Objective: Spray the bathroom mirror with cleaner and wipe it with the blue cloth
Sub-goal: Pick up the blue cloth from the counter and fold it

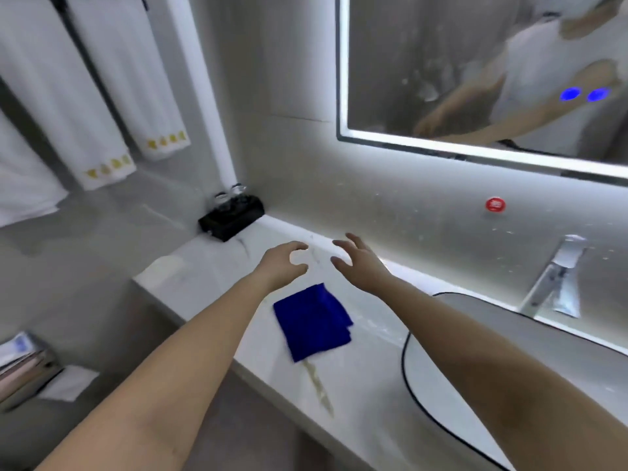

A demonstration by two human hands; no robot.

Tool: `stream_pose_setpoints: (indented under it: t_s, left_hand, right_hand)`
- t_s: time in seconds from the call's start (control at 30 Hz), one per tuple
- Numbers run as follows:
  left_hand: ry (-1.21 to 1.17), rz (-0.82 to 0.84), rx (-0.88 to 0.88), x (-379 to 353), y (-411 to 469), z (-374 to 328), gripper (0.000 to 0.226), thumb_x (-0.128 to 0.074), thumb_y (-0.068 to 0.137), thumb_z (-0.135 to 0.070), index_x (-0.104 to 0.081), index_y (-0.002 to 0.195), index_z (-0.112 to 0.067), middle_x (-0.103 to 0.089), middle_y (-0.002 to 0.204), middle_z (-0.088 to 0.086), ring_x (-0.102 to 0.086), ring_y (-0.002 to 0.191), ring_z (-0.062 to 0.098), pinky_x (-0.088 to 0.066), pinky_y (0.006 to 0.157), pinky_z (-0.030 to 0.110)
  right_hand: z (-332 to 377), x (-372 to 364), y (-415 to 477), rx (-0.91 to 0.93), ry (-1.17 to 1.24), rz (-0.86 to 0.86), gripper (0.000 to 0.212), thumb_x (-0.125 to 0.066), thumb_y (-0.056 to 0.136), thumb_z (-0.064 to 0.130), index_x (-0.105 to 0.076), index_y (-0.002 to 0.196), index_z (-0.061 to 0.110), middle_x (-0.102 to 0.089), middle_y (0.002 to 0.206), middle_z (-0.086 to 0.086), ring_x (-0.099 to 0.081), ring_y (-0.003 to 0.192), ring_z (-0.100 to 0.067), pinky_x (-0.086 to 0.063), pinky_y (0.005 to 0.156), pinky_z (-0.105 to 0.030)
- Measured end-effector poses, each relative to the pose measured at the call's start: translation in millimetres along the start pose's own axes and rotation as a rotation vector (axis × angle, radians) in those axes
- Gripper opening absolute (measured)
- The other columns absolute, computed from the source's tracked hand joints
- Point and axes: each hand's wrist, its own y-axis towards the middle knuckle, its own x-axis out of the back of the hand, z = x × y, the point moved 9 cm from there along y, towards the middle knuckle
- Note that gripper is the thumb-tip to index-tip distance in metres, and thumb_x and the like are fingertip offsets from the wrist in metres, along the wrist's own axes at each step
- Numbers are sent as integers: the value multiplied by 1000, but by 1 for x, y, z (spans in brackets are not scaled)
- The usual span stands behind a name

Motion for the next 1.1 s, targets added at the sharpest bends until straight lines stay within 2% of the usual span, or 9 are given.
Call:
stream_pose_setpoints:
  t_s: [0.13, 0.23, 0.43, 0.63, 0.73, 0.87, 0.97, 1.1]
  left_hand:
    - [-24, 39, 87, -1, -2, 74, 48, -59, 86, -22, -48, 132, -25, -45, 141, -3, -43, 127, 17, -35, 89, 19]
    - [-33, 148, 109, -32, -4, 106, 49, -58, 88, -23, -46, 135, -23, -44, 142, -2, -43, 126, 16, -33, 89, 18]
    - [14, 297, 152, -78, 13, 161, 54, -56, 91, -31, -38, 141, -22, -37, 147, -2, -37, 132, 15, -26, 95, 17]
    - [58, 391, 187, -114, 42, 189, 64, -54, 91, -38, -26, 146, -20, -27, 153, -2, -28, 139, 17, -25, 110, 30]
    - [129, 471, 168, -136, 56, 200, 69, -52, 92, -41, -20, 148, -18, -18, 156, 1, -18, 142, 17, -19, 115, 32]
    - [144, 506, 159, -160, 85, 206, 70, -52, 93, -39, -14, 149, -21, -10, 157, 1, -10, 144, 18, -17, 116, 33]
    - [151, 511, 136, -182, 105, 207, 70, -50, 93, -39, -12, 150, -25, -6, 158, 0, -5, 145, 17, -16, 116, 35]
    - [283, 677, 201, -215, 104, 230, 79, -46, 92, -50, 3, 149, -27, 13, 157, 1, 11, 144, 24, -6, 117, 45]
  right_hand:
    - [-5, -76, 5, -65, -37, 90, 51, -39, 98, 45, -30, 146, 31, -6, 159, 2, -21, 143, -22, -16, 117, -50]
    - [-22, -120, -2, -117, -63, 178, 53, -37, 98, 46, -25, 148, 31, -3, 160, 3, -12, 146, -21, -10, 118, -51]
    - [-60, -165, 12, -228, -87, 241, 55, -34, 99, 43, -18, 150, 30, -1, 160, 3, -5, 147, -21, -5, 117, -51]
    - [-91, -208, 40, -272, -76, 269, 58, -33, 99, 42, -15, 151, 25, -3, 160, 1, -3, 147, -20, -4, 118, -51]
    - [-102, -230, 54, -307, -54, 290, 58, -32, 100, 41, -11, 152, 25, 0, 160, 1, 0, 147, -20, -3, 118, -49]
    - [-119, -258, 65, -316, -24, 355, 58, -31, 100, 42, -7, 152, 31, 4, 160, 2, 2, 147, -21, -1, 117, -49]
    - [-136, -275, 61, -278, -117, 421, 59, -30, 100, 43, -3, 152, 33, 9, 160, 3, 6, 147, -21, 0, 117, -46]
    - [-143, -280, 58, -235, -190, 393, 60, -29, 99, 45, 1, 151, 34, 13, 159, 5, 10, 147, -18, 3, 118, -44]
